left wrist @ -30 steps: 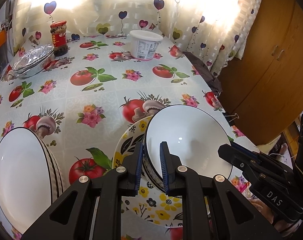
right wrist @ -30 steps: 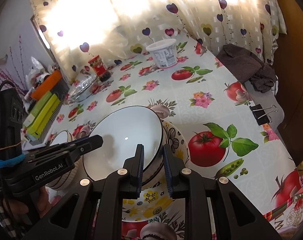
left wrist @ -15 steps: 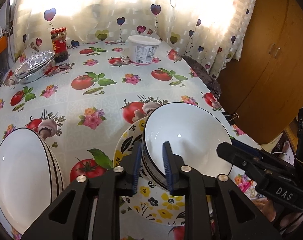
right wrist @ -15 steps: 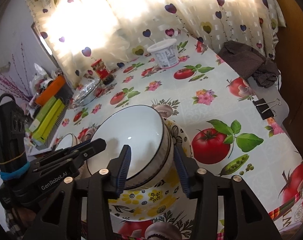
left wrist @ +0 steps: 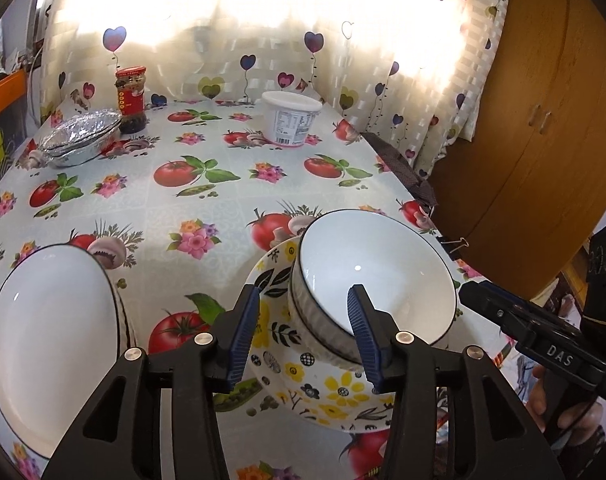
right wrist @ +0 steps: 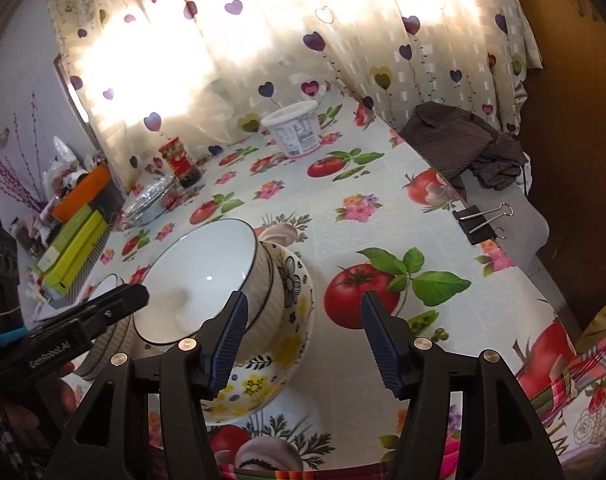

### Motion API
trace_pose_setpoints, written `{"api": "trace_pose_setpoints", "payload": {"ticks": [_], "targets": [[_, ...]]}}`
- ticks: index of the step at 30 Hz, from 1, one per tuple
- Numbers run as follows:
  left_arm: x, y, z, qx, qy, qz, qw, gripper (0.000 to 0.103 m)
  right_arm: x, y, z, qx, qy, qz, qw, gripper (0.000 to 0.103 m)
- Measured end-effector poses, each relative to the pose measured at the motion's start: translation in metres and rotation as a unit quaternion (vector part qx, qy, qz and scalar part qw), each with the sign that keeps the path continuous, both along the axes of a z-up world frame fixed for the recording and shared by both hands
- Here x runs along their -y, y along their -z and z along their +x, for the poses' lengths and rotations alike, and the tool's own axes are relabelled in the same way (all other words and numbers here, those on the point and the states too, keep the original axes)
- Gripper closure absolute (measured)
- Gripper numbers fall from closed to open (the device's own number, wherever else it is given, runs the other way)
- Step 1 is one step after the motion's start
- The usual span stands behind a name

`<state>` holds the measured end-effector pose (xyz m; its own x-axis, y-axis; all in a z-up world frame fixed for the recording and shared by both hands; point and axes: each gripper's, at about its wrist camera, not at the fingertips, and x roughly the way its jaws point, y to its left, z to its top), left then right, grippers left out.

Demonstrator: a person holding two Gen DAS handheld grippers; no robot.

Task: Organize plates and bowls

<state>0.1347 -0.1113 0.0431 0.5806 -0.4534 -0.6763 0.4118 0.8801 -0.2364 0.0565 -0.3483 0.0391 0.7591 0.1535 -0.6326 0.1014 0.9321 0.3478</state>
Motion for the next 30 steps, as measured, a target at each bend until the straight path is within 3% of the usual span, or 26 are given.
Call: {"api": "trace_pose_setpoints", "payload": {"ticks": [2,4,14,21,27,30], "targets": [[-0.004,0.002,-0.001,-0.001,-0.003,-0.004,1.0,0.046,0.004,0.006,-0.001,-0.008,0.007,-0.001,1.0,0.044],[-0.009,0.003,-0.002,0.0,-0.01,-0.01,0.9999,0.043,0.007,0.012,-0.002,-0.017,0.01,-0.001,1.0,0.044],[-0.026,0.003,-0.009,0.007,-0.038,-0.019,0.9991,0.043,-0.008,0.037,0.013,-0.043,-0.019,-0.018,0.999,0.044],[-0.029,0.012,-0.008,-0.011,-0.059,-0.013,0.9981,0.043,-0.016,0.043,0.024,-0.046,-0.045,-0.013,0.998,0.083],[-0.025,0.015,-0.011,-0.016,-0.063,-0.007,0.9979,0.043,-0.011,0.044,0.027,-0.042,-0.056,0.014,0.997,0.088],[-0.024,0.018,-0.011,-0.021,-0.068,-0.002,0.9975,0.043,-0.012,0.042,0.026,-0.041,-0.051,0.003,0.998,0.089]]}}
